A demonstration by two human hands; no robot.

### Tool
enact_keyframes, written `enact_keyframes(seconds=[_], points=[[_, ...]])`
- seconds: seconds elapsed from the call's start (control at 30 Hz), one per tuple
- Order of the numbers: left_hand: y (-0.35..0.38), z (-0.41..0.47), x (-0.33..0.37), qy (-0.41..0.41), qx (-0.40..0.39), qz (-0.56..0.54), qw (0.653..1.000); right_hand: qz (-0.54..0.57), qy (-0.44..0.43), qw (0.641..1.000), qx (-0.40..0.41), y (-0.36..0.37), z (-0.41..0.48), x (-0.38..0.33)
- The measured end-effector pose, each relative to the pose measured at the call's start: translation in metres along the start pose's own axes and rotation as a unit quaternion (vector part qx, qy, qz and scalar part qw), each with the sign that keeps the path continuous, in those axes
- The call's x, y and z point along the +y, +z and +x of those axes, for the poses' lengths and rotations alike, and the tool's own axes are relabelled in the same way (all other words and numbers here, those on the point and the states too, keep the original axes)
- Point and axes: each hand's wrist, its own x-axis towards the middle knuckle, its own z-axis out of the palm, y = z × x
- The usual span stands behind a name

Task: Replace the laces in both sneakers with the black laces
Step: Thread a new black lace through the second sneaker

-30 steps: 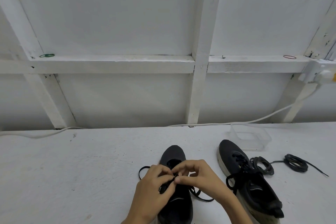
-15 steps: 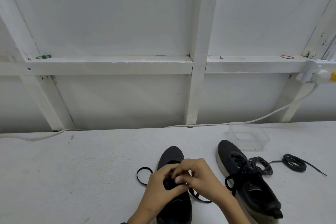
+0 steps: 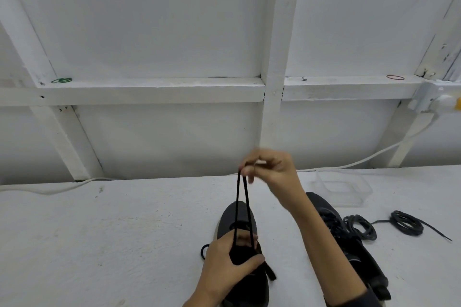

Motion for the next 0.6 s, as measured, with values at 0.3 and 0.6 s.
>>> enact_keyframes(seconds=[0.3,0.6], points=[[-0.001,-0.001,0.002,-0.020,-0.012,-0.025,0.999,0.069,0.016,0.971,0.230,0.001,0.076,0.010],[-0.001,-0.002,-0.001,-0.030,-0.019,-0.050,0.998,-0.329,0.373,0.857,-0.133,-0.028,0.023,0.057]])
